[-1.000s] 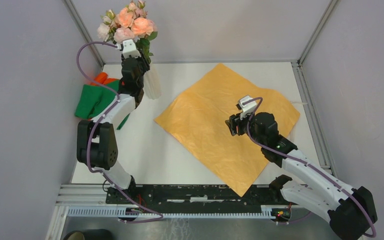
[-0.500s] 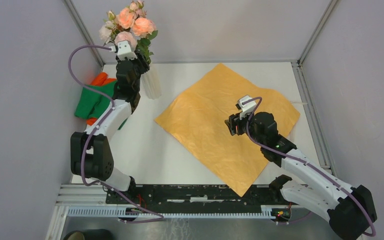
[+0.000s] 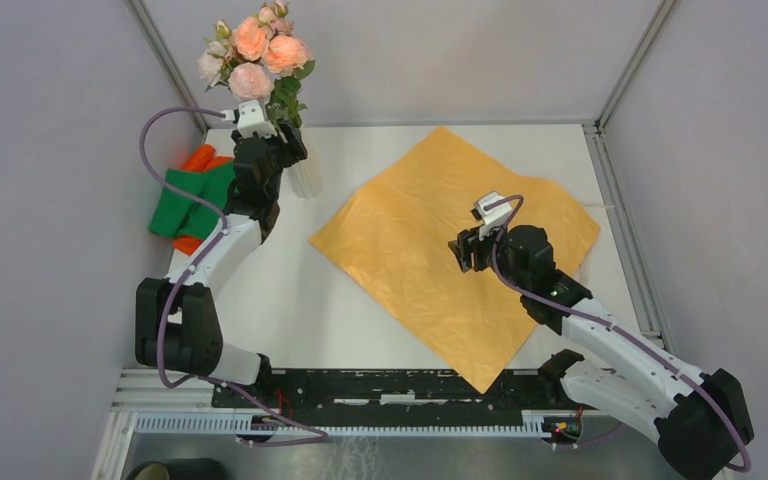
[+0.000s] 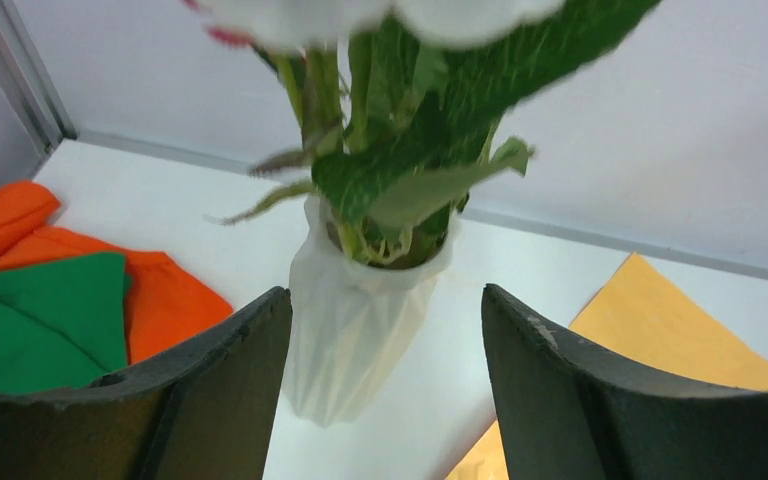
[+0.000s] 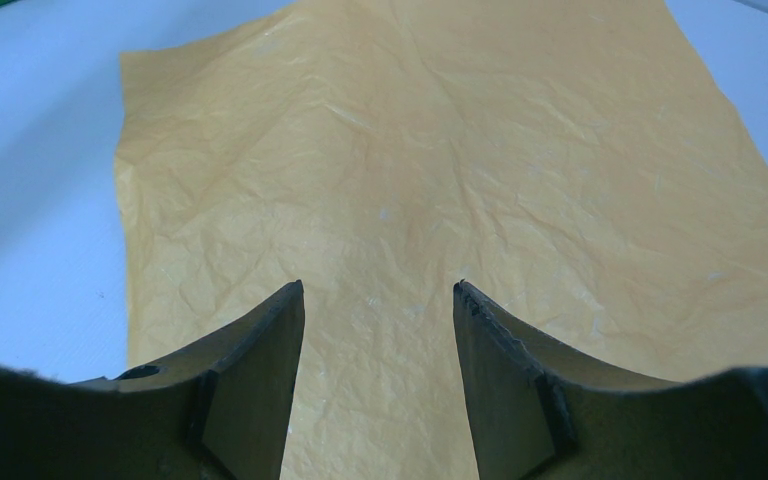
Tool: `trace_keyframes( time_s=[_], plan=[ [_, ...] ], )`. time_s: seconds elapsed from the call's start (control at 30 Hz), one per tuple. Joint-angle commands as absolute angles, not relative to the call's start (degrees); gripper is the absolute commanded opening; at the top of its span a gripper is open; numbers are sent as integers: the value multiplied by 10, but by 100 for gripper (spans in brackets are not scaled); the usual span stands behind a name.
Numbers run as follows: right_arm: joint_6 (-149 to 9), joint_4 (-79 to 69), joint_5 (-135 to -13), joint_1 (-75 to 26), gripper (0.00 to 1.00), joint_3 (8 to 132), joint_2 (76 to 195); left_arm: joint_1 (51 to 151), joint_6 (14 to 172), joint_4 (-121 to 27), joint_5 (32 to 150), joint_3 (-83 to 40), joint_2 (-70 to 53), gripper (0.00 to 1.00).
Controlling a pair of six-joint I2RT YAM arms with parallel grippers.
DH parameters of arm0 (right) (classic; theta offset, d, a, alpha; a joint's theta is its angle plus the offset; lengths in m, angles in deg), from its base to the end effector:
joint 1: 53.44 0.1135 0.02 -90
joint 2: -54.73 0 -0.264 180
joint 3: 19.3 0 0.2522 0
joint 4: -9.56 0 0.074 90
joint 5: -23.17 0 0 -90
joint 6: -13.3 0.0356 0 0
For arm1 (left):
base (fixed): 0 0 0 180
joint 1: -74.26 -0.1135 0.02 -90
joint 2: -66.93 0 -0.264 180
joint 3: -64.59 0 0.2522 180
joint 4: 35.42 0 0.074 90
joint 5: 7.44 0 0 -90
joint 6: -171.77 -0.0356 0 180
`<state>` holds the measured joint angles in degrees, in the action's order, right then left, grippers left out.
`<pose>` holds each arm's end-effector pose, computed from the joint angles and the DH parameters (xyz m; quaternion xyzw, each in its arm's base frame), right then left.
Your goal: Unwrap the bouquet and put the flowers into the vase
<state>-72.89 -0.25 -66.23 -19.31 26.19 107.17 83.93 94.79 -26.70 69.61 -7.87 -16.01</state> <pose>0.1776 0.1200 0.2607 -0.2069 0.7755 0.1899 0.5655 0.3406 -0.0499 0.3263 -0.0993 0.7107 -0.0567 0.6941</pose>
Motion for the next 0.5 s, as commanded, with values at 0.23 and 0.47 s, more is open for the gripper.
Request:
trace_keyframes(
  time_s=[0.23, 0.47],
  plan=[
    [-711, 38, -685, -191, 62, 257, 1106, 850, 978, -210, 701, 46, -95, 75],
    [-707, 40, -680, -191, 62, 260, 1150, 881, 984, -201, 709, 105, -45, 75]
  ],
)
